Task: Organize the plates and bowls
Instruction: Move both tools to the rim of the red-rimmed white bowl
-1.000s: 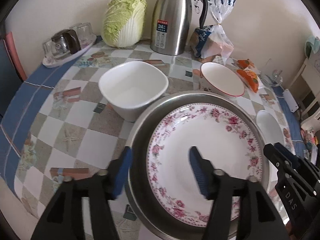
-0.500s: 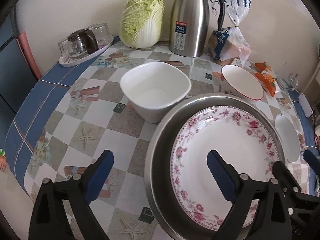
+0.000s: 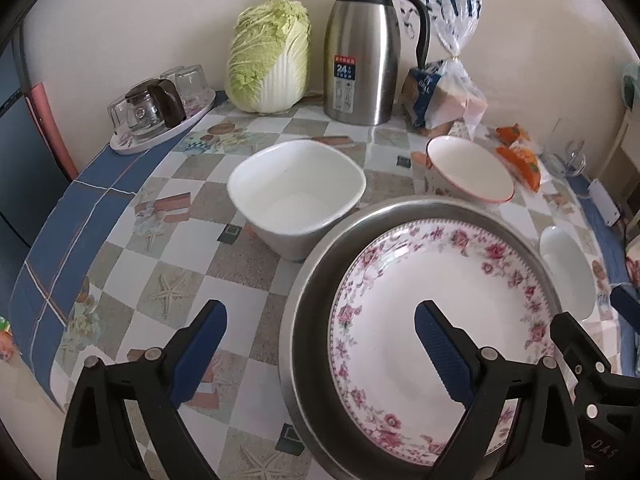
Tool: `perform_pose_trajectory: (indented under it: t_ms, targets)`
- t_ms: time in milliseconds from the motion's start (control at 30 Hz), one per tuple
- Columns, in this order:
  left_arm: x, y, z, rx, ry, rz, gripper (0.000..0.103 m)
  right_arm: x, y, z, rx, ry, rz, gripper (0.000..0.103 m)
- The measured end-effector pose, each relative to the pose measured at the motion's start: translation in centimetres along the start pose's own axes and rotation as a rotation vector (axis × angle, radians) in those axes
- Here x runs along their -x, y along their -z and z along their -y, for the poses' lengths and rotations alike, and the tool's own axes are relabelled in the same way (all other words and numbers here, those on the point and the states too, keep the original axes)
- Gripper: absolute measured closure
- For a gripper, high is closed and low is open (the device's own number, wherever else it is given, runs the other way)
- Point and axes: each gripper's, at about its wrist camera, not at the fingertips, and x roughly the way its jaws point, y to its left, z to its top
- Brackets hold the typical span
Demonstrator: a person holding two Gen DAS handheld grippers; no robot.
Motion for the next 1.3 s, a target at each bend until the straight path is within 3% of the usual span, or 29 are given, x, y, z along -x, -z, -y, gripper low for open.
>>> perform_pose_trajectory:
  t_ms: [200,367,633,933,1167,1300]
  targets:
    - [0.4,-0.7,-0.4,0.046,0.052,0.010,0.008,2.4,-0.9,1.1,-0.034,0.074,0.105,0.000]
    - [1.4,-2.8,0.4,0.006,0.042,0.076,0.008,4.2,-2.9,1.5,-0.019,0.086,0.158,0.000]
    - [2.8,-7.6,1.3,-0.026,0.058,0.124,0.008,4.2,-7.2,3.9,-0.123,0.024,0.138,0.000]
    - [3.6,-12.4,2.3,-0.018,0.128,0.137,0.008,3.3,-12.1,5.9,-0.161,0.032,0.095,0.000]
    - [1.9,-14.4,4.3,-0.037,0.186,0.062,0.008,0.9,-14.3,6.4,-0.177,0.017,0.043,0.000]
    - [-0.2,-15.1,5.3,-0.038,0.204,0.007,0.008,-2.3,-14.3,6.7,-0.212,0.001,-0.050,0.000]
